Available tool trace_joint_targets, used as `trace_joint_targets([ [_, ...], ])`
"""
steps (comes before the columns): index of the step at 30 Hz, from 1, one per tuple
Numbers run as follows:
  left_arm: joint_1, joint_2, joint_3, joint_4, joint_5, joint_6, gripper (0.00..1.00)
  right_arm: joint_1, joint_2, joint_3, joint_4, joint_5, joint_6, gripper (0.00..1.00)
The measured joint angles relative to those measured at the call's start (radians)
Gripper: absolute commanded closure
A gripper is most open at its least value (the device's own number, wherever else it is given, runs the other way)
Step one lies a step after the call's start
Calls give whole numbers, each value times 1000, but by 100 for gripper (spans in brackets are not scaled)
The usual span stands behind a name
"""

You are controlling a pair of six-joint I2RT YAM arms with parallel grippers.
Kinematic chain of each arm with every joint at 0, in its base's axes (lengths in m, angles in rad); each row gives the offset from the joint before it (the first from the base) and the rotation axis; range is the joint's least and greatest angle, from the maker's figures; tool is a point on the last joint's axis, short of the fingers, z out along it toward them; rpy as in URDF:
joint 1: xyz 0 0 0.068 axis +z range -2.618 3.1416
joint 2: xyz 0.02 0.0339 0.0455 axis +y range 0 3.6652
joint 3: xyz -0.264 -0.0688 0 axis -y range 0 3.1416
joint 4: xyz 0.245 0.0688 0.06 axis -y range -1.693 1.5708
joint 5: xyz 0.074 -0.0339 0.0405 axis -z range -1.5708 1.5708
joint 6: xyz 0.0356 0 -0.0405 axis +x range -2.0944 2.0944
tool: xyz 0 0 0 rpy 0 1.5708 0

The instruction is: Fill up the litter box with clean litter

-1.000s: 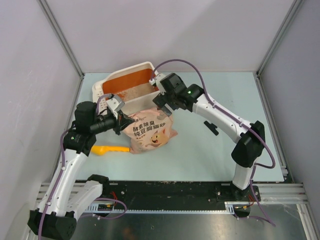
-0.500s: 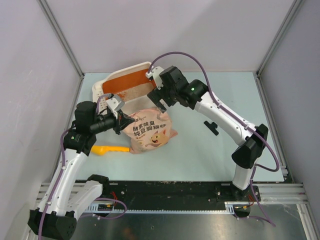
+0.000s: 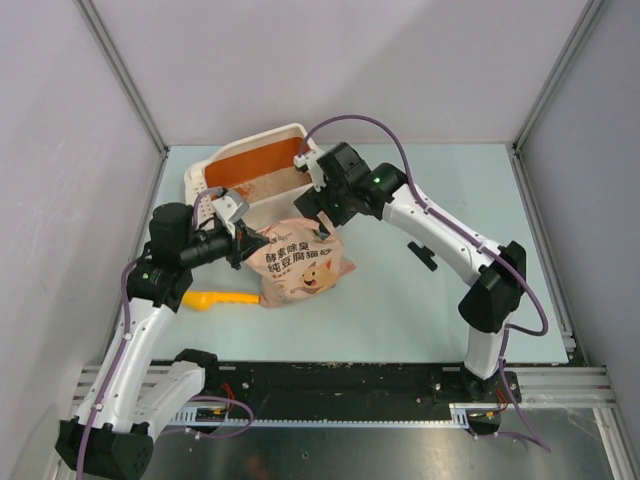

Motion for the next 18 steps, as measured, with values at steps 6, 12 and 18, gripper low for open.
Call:
trace_joint_targets([
  [6,0,-11,-10,5,0,0,100,-29,36,-1,-8,-137,19,0],
  [12,0,-14,-19,18,-2,0,100,-1,55,-10,-12,-76,23,0],
  [18,0,-15,-22,18,0,0,99,56,52,-68,-7,75,-38,0],
])
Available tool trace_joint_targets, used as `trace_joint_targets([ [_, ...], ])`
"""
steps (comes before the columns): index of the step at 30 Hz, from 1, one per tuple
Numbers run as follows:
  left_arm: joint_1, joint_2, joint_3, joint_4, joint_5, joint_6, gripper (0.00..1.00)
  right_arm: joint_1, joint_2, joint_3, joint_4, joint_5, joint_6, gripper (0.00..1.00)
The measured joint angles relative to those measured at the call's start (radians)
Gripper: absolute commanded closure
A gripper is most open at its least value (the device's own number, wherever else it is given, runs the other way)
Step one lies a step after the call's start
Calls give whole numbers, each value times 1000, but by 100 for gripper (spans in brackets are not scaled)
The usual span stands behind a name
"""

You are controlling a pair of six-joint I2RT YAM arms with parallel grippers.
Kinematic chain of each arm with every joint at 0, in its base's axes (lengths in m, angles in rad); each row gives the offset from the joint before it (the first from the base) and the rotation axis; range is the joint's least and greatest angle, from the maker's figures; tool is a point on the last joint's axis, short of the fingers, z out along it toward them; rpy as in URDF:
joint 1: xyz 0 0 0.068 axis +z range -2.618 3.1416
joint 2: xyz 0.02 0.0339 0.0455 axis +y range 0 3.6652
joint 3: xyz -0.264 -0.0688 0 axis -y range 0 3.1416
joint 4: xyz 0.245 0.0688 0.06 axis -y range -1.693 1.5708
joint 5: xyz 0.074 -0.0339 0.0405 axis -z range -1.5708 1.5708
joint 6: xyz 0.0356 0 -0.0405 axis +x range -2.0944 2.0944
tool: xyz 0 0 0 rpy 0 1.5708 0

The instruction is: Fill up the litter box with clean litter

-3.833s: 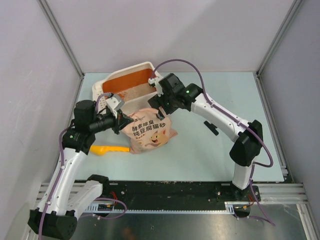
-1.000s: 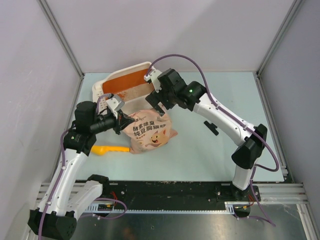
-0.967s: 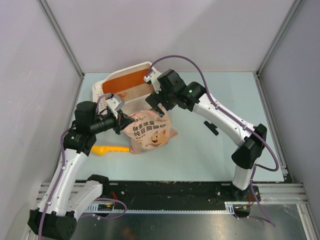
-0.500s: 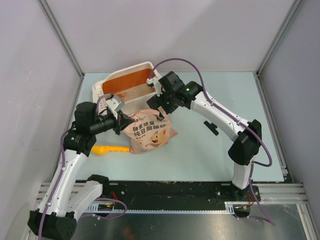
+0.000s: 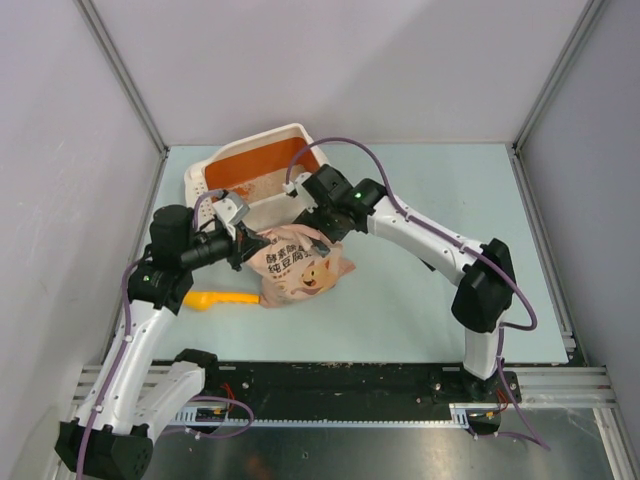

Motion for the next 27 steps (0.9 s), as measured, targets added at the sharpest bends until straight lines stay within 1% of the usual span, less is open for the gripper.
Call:
trace_joint_targets([
  [5,-2,-1,0,2,13,-1,99,-16,-37,-43,33,97,-75,0],
  [10,-1,-3,0,2,10,-6,98,-70,-84,-44,40,169,-130,2],
  [13,-1,0,0,3,13,-8,98,-91,-90,-43,42,156,-129,2],
  [16,-1,15,0,17,20,-8,94,-89,-90,-42,38,113,-117,5],
  [17,-1,20,0,23,23,-8,86,-85,-89,-40,34,94,-113,8],
  [18,-1,24,0,27,27,-9,79,-82,-87,-37,29,72,-108,14],
  [19,-1,28,0,31,32,-8,71,-79,-84,-34,23,53,-103,18],
  [20,-2,32,1,37,42,-13,58,-77,-80,-31,16,38,-99,21],
  [21,-2,36,2,43,48,-14,54,-77,-75,-25,5,16,-92,27],
  [22,-4,41,5,48,57,-15,51,-76,-68,-18,-6,-8,-85,31],
  [23,-7,48,12,50,64,-16,43,-76,-66,-16,-11,-24,-80,34],
  [24,-12,53,19,52,67,-15,41,-78,-63,-15,-17,-42,-72,40],
  [25,-21,65,30,56,69,-15,38,-80,-63,-13,-25,-62,-67,44],
  [26,-30,77,39,58,71,-10,37,-84,-63,-11,-32,-80,-61,50],
  [27,-37,87,46,61,72,-5,37,-87,-63,-10,-39,-96,-55,54],
])
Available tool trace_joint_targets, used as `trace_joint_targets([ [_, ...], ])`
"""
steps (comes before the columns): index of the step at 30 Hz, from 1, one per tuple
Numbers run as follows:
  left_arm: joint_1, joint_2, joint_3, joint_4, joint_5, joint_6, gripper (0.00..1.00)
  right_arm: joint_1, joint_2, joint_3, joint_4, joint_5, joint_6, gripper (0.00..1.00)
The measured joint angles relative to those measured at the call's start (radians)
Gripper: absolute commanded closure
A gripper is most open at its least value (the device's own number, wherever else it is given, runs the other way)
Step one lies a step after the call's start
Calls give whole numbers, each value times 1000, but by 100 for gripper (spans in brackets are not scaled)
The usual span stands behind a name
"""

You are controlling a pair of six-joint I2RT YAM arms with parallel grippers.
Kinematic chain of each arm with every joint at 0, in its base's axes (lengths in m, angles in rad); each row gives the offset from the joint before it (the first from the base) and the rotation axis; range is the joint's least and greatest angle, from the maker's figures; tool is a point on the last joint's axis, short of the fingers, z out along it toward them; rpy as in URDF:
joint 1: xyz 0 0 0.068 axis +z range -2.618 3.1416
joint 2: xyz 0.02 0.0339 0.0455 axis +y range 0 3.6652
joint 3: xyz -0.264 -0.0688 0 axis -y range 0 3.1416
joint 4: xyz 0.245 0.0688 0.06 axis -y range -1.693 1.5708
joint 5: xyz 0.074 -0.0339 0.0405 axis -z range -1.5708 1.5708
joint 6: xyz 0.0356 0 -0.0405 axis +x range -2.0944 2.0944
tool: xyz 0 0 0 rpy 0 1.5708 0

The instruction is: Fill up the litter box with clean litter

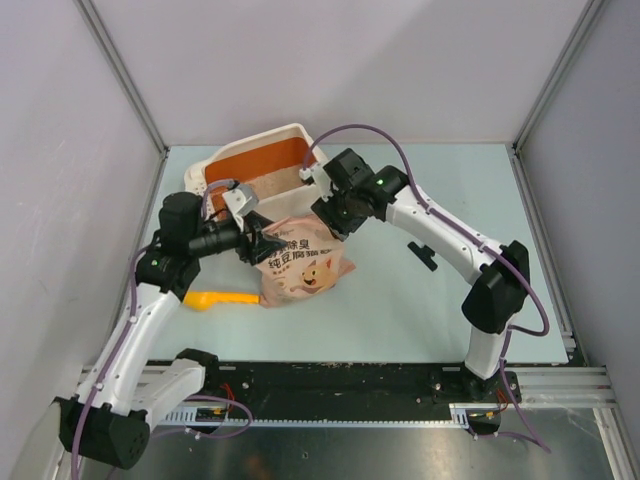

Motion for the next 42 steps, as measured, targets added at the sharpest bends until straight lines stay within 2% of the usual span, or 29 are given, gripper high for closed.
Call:
trace_joint_targets([
  [4,-43,59,16,5,-11,40,38,-19,0,6,-14,-68,23,71],
  [6,-62,92,17,4,-39,73,42,-29,0,6,-16,-100,30,96],
  [7,-69,110,17,3,-52,89,49,-33,0,6,-16,-109,27,100],
  [8,-74,127,17,2,-66,106,54,-38,0,10,-20,-126,38,100],
  [9,-77,143,19,1,-79,120,69,-42,1,15,-22,-134,39,100],
  [11,-79,171,32,-6,-100,143,83,-50,10,36,-31,-158,46,100],
  [12,-79,184,42,-9,-113,158,98,-53,20,54,-39,-166,48,100],
  [19,-82,218,116,-74,-175,242,100,-87,91,158,-69,-201,71,100],
  [26,-91,202,177,-125,-177,295,100,-113,104,227,-62,-169,74,100],
  [28,-92,181,177,-137,-172,296,100,-124,105,232,-57,-161,71,84],
  [29,-93,172,175,-141,-169,296,100,-129,106,233,-58,-163,72,61],
  [30,-94,165,172,-142,-167,295,100,-137,111,242,-64,-168,69,53],
  [32,-101,154,151,-147,-166,291,100,-146,119,251,-60,-175,68,43],
  [35,-124,147,104,-122,-164,267,100,-145,127,239,-55,-173,68,38],
  [42,-169,103,53,-65,-168,215,100,-91,190,235,-56,-166,96,34],
])
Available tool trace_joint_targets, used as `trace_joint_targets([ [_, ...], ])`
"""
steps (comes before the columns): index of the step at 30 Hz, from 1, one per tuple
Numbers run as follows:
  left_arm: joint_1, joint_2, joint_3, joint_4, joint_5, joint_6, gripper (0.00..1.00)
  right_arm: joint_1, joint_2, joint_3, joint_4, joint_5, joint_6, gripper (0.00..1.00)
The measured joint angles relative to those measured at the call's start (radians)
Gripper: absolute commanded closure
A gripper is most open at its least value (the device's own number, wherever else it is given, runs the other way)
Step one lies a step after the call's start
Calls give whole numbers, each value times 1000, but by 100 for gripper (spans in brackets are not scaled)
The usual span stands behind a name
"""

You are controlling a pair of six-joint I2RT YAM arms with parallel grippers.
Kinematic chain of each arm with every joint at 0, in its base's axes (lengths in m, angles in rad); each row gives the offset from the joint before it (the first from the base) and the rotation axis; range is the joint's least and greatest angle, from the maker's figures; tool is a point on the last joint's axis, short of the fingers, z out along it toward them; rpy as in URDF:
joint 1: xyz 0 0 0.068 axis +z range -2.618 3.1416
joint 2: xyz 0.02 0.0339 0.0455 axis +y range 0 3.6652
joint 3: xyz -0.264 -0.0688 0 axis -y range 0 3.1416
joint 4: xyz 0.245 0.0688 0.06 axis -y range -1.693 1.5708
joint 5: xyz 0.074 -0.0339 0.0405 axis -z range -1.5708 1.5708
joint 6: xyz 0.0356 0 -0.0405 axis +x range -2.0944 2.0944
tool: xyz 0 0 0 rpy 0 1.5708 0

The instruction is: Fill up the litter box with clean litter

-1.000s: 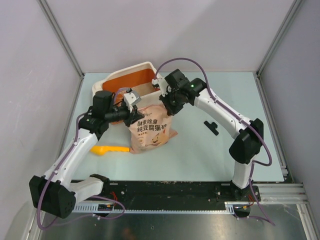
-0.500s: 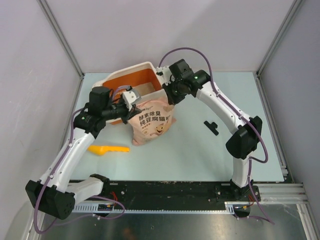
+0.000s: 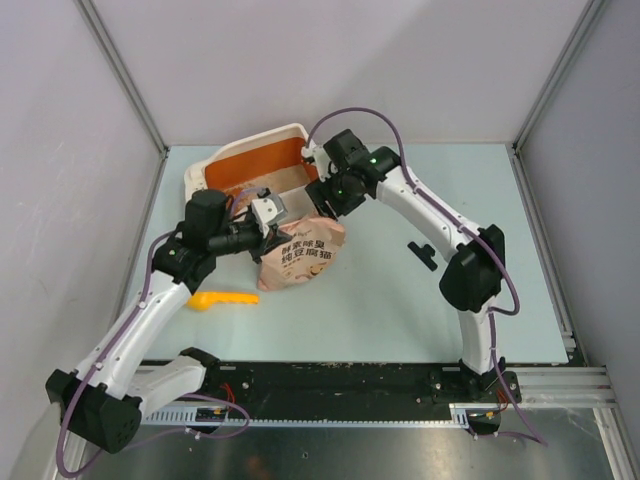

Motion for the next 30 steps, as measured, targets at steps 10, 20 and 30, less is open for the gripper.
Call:
trace_joint_targets([
  [10,-2,-18,-16,15,-34,0,100,45,1,-29,8,92,-4,34],
  [20,-9,-25,-18,38,-62,23,51,-110,-3,-21,12,119,-31,34],
  [30,1,-208,35,-131,-153,41,9,-71,-31,193,77,-35,-23,31],
])
